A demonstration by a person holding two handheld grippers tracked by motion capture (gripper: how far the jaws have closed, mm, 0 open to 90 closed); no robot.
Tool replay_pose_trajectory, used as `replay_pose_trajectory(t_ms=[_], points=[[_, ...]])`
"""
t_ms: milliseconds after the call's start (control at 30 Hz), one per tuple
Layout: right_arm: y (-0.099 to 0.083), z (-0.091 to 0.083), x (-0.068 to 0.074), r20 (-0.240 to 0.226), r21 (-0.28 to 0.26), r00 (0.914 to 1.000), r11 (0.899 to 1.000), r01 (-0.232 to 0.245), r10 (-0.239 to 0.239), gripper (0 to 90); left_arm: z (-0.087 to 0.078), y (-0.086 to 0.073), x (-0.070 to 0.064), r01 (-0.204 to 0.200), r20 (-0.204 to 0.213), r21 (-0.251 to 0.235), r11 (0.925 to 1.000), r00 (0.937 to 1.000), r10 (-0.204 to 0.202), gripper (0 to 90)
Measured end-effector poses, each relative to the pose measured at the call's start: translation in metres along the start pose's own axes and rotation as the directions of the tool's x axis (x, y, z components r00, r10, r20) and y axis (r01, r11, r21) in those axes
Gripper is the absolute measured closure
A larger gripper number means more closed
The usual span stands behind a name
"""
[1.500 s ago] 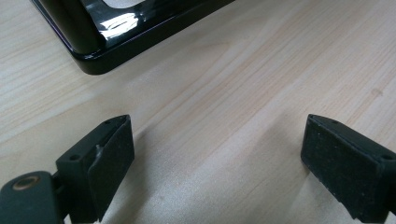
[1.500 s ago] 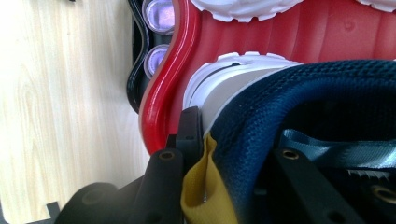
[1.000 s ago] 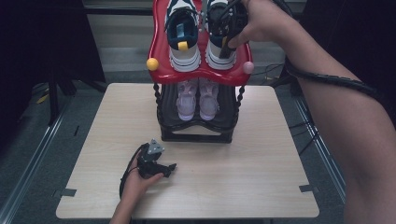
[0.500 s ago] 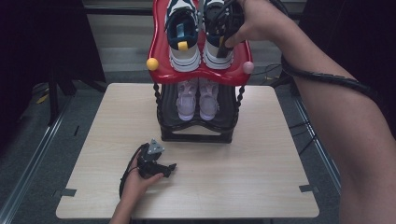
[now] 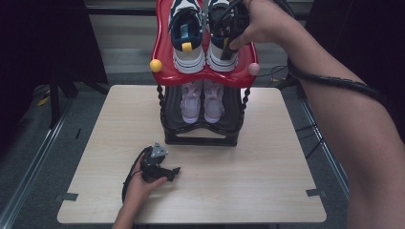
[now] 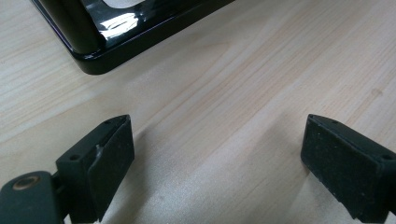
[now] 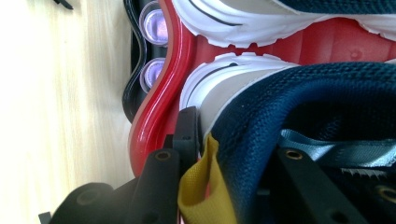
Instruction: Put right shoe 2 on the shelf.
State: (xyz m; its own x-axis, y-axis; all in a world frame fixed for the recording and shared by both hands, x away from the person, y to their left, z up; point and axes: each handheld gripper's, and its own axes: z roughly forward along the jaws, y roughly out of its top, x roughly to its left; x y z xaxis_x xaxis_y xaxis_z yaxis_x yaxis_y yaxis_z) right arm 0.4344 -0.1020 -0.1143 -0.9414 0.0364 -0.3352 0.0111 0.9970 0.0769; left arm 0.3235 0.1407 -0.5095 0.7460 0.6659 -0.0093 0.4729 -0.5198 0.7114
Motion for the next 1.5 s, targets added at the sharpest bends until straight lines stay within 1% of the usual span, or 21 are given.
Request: replay_pose_trajectory(t_ms=[100,300,567,667,700,767,867,933,967,1033,1067,1100,1133,1167,1200,1233,1267,1333,1400,1467,1500], points=[[0.000,0.000,0.000,0.000,0.003,1.0000,1.000,-0.004,0.004,71.3,0.000,0.000,0.000,0.000,0.000,0.001,1.0000,1.0000,0.000,9.2],[0.003,0.001,0.001,-0.002,0.002,1.0000,1.000,0.007,-0.007,71.0,0.000,0.000,0.000,0.000,0.000,0.000,1.0000,1.0000,0.000,9.2],[0.002,0.000,0.002,0.005,0.004,1.0000,1.000,0.000,0.000,69.8,0.000,0.000,0.000,0.000,0.000,0.000,1.0000,1.0000,0.000,9.2],[0.002,0.001,0.002,0.007,0.005,0.9995,1.000,0.030,-0.030,69.9,0.000,0.000,0.000,0.000,0.000,0.000,1.0000,1.0000,0.000,9.2],[0.002,0.001,0.002,0.003,0.006,0.9997,1.000,0.026,-0.026,69.7,0.000,0.000,0.000,0.000,0.000,0.001,1.0000,1.0000,0.000,9.2],[0.002,0.000,0.002,0.011,0.000,0.9999,1.000,0.006,-0.006,66.9,0.000,0.000,0.000,0.000,0.000,0.000,1.0000,1.0000,0.000,9.2],[0.001,0.000,0.001,0.018,-0.013,0.9998,1.000,-0.008,0.009,60.4,0.000,0.000,0.000,0.000,0.000,0.000,1.0000,1.0000,0.000,9.2],[0.001,0.000,0.002,0.013,-0.020,0.9994,0.999,-0.033,0.033,56.4,0.000,0.000,0.000,0.000,0.000,0.000,1.0000,1.0000,0.000,9.2],[0.001,-0.001,0.002,0.014,-0.025,0.9984,0.998,-0.054,0.054,54.1,0.000,0.000,0.000,0.000,0.000,0.000,1.0000,1.0000,0.000,9.2],[0.000,-0.003,0.001,0.016,-0.031,0.9971,0.997,-0.074,0.075,50.5,0.000,0.000,0.000,0.000,0.000,0.000,1.0000,1.0000,0.000,9.2],[0.000,-0.004,0.000,0.018,-0.042,0.9957,0.995,-0.090,0.091,47.2,0.000,0.000,0.000,0.000,0.000,0.000,1.0000,1.0000,0.000,9.2],[0.000,-0.006,0.000,0.009,-0.056,0.9941,0.993,-0.108,0.108,44.6,0.000,0.000,0.000,0.000,0.000,0.000,1.0000,1.0000,0.000,9.2],[-0.001,-0.007,-0.001,-0.002,-0.068,0.9931,0.991,-0.117,0.117,43.3,0.000,0.000,0.000,0.000,0.000,0.000,1.0000,1.0000,0.000,9.2],[-0.001,-0.008,-0.001,-0.005,-0.069,0.9925,0.990,-0.122,0.122,41.8,0.000,0.000,0.000,0.000,0.000,0.000,1.0000,1.0000,0.000,9.2],[-0.001,-0.008,0.000,-0.009,-0.071,0.9898,0.987,-0.142,0.142,39.3,0.000,0.000,0.000,0.000,0.000,0.000,1.0000,1.0000,0.000,9.2],[-0.001,-0.009,-0.001,-0.014,-0.069,0.9846,0.982,-0.175,0.174,35.3,0.000,0.000,0.000,0.000,0.000,0.000,1.0000,1.0000,0.000,9.2],[-0.002,-0.010,-0.002,-0.020,-0.069,0.9799,0.977,-0.200,0.199,34.5,0.000,0.000,0.000,0.001,0.000,0.000,1.0000,1.0000,-0.001,9.2],[-0.002,-0.012,-0.003,-0.015,-0.076,0.9766,0.974,-0.215,0.215,32.6,0.000,0.000,0.000,0.000,0.000,0.001,1.0000,1.0000,0.000,9.2],[-0.003,-0.015,-0.003,-0.037,-0.084,0.9687,0.965,-0.248,0.245,28.5,0.000,0.000,0.000,0.000,0.000,0.000,1.0000,1.0000,0.000,9.2],[-0.004,-0.018,-0.004,-0.049,-0.093,0.9661,0.962,-0.257,0.254,25.6,0.000,0.000,0.000,0.000,0.000,0.000,1.0000,1.0000,0.000,9.2],[-0.004,-0.021,-0.004,-0.064,-0.093,0.9611,0.957,-0.274,0.269,22.2,0.000,0.000,0.000,0.000,0.000,0.000,1.0000,1.0000,0.000,9.2]])
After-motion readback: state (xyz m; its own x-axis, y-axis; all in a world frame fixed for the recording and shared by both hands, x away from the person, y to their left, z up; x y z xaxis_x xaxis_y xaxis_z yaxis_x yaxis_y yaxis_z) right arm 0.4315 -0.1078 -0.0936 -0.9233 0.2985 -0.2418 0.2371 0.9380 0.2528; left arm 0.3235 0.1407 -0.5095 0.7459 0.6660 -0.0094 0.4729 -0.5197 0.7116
